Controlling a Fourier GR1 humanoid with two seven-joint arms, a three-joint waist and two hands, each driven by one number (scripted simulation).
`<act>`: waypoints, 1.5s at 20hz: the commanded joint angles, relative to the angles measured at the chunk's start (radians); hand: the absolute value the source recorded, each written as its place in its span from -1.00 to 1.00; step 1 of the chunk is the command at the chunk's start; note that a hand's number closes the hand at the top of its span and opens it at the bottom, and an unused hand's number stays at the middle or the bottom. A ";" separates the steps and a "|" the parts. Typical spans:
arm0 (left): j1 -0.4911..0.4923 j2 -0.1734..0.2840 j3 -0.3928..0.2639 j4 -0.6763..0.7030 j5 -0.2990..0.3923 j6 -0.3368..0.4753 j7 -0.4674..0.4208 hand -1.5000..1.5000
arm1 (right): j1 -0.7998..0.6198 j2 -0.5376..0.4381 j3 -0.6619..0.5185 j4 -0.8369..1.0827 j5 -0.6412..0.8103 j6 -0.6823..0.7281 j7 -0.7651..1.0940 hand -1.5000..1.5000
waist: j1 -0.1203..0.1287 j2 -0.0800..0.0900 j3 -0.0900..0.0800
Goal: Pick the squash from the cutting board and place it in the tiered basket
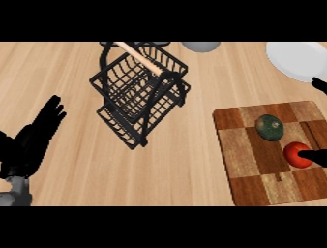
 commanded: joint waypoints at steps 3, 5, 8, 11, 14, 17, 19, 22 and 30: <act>-0.040 0.010 0.014 0.010 0.014 -0.016 0.018 0.00 | 0.006 -0.214 0.130 -0.129 0.114 0.230 0.234 -1.00 | 0.003 0.005 0.000; 0.028 0.004 0.009 -0.033 0.009 -0.018 -0.004 0.00 | -0.040 -0.186 0.162 -0.223 0.122 0.267 0.388 -1.00 | 0.027 0.004 0.002; 0.006 -0.032 -0.024 -0.040 -0.026 0.012 0.022 0.00 | -0.078 -0.099 0.210 -0.280 0.173 0.294 0.535 -1.00 | 0.025 0.008 0.005; -0.067 -0.064 -0.039 -0.032 -0.055 0.052 0.085 0.00 | -0.072 -0.007 0.213 -0.297 0.250 0.272 0.613 -1.00 | 0.016 0.008 0.006; -0.035 -0.065 -0.010 0.014 -0.054 0.001 0.007 0.00 | -0.092 0.079 0.159 -0.232 0.288 0.310 0.615 -1.00 | 0.016 0.009 0.006; -0.057 -0.076 -0.014 0.026 -0.079 0.020 0.022 0.00 | -0.056 0.133 0.203 -0.189 0.379 0.286 0.652 -1.00 | 0.013 0.009 0.006; 0.019 -0.036 0.027 -0.054 -0.026 -0.042 0.039 0.00 | -0.080 0.174 0.169 -0.103 0.407 0.304 0.608 -1.00 | 0.019 0.008 0.006; 0.003 -0.038 0.052 -0.032 -0.026 -0.055 0.026 0.00 | -0.095 0.211 0.136 0.002 0.439 0.329 0.557 -1.00 | 0.019 0.009 0.006; 0.063 -0.064 0.062 -0.052 -0.051 -0.085 0.003 0.00 | -0.077 0.319 0.064 0.167 0.616 0.222 0.410 -1.00 | 0.018 0.008 0.006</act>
